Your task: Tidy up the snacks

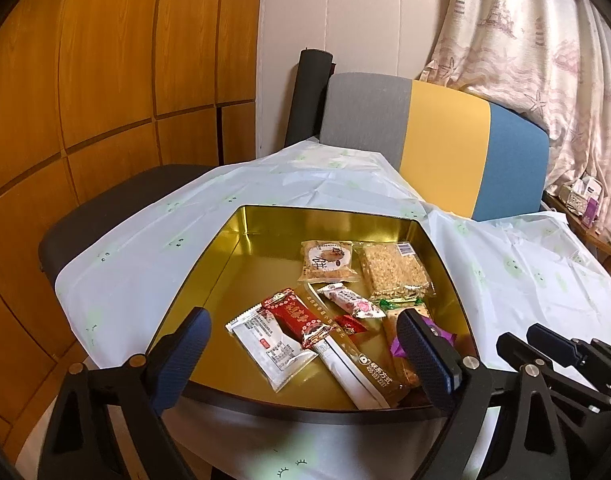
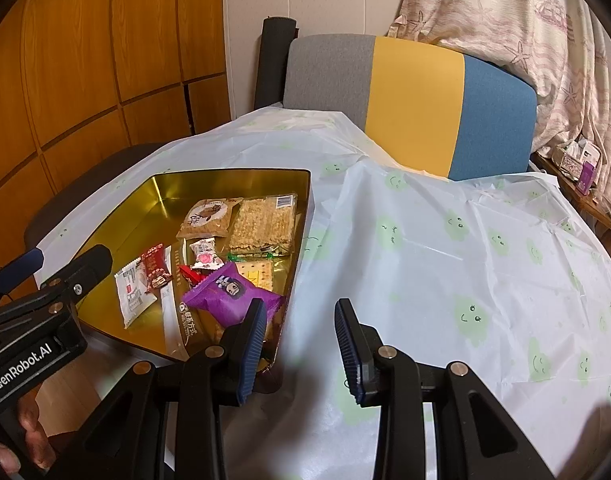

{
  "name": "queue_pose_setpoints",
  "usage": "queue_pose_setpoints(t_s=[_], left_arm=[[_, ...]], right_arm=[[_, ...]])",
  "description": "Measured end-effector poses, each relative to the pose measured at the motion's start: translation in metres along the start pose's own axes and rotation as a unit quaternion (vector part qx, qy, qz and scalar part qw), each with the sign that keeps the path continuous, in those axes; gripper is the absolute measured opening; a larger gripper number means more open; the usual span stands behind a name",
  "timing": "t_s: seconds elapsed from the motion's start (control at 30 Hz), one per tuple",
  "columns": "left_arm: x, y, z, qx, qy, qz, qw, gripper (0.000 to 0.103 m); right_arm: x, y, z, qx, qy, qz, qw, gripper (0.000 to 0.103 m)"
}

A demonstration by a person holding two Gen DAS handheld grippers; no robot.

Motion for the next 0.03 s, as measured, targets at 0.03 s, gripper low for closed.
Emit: queue_pose_setpoints(t_s=[0.03], left_arm=[[-0.0008,0.0001,0.0,0.0,0.002,-0.003,1.0,0.094]], right_arm=[[0.0,0.0,0.0009,0.001,0.0,0.001,1.0,0.036]])
Point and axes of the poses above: each gripper's, at about its wrist camera, not at the fingertips, and x roughly against the way its jaws point, z to its right, y to its underside, the point moved 3 cm from there along -x, roughly the way its jaws point, and after that the axes turned 1 degree about x, right-handed, at the moved point
